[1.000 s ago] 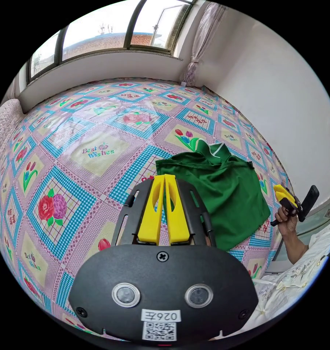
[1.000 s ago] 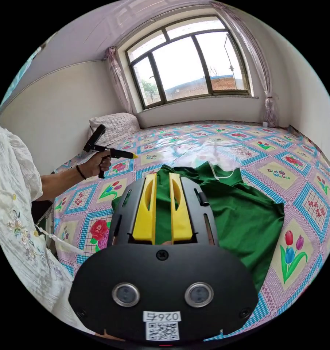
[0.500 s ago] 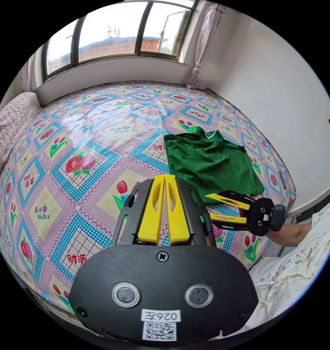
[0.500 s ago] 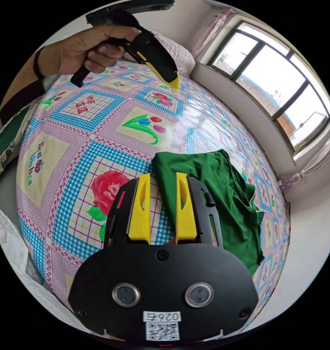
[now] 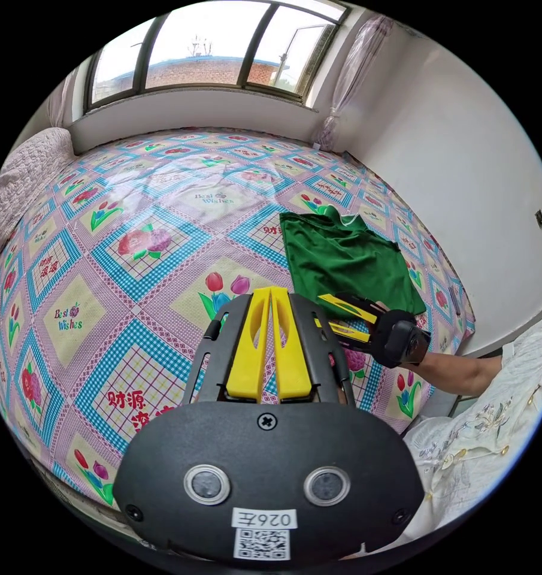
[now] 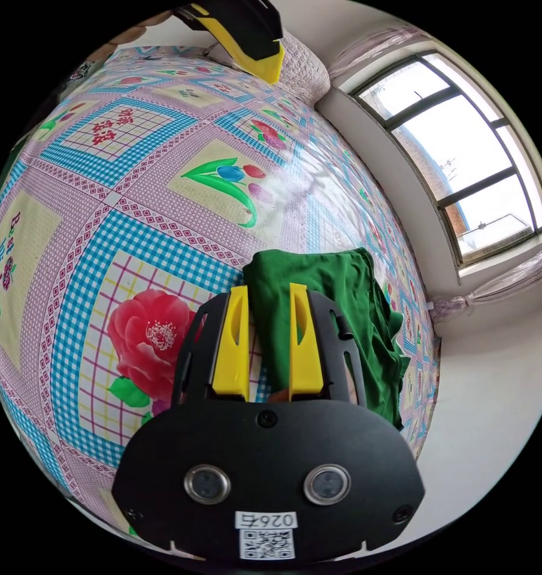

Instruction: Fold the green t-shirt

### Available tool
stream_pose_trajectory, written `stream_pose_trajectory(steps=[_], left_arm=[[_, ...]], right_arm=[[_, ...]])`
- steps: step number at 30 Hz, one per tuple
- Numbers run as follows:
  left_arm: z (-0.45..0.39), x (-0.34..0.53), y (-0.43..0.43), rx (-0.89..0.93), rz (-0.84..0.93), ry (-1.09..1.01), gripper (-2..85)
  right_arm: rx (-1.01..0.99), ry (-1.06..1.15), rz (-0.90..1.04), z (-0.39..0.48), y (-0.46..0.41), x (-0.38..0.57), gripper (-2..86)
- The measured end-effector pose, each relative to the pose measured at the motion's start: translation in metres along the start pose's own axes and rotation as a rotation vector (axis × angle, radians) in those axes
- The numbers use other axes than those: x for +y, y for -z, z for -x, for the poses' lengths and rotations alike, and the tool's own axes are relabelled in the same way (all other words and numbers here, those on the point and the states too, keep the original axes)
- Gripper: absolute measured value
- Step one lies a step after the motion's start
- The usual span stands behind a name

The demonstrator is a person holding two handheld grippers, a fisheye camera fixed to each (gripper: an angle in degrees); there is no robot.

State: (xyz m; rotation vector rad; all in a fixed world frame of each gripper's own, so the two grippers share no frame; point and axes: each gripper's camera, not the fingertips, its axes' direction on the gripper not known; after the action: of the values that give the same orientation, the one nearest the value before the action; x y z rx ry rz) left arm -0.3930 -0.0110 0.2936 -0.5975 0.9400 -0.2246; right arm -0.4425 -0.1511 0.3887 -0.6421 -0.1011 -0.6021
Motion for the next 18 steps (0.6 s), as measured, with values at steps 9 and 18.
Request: stream_pose_trajectory(steps=[9, 18], left_arm=[[-0.033, -0.023, -0.037, -0.149, 0.115, -0.092, -1.0], [-0.067, -0.053, -0.075, -0.224, 0.195, -0.171, -1.0]], right_arm=[[0.034, 0.011, 0.016, 0.020, -0.018, -0.018, 5.0], [0.010, -0.042, 0.042, 0.016, -0.040, -0.019, -0.5]])
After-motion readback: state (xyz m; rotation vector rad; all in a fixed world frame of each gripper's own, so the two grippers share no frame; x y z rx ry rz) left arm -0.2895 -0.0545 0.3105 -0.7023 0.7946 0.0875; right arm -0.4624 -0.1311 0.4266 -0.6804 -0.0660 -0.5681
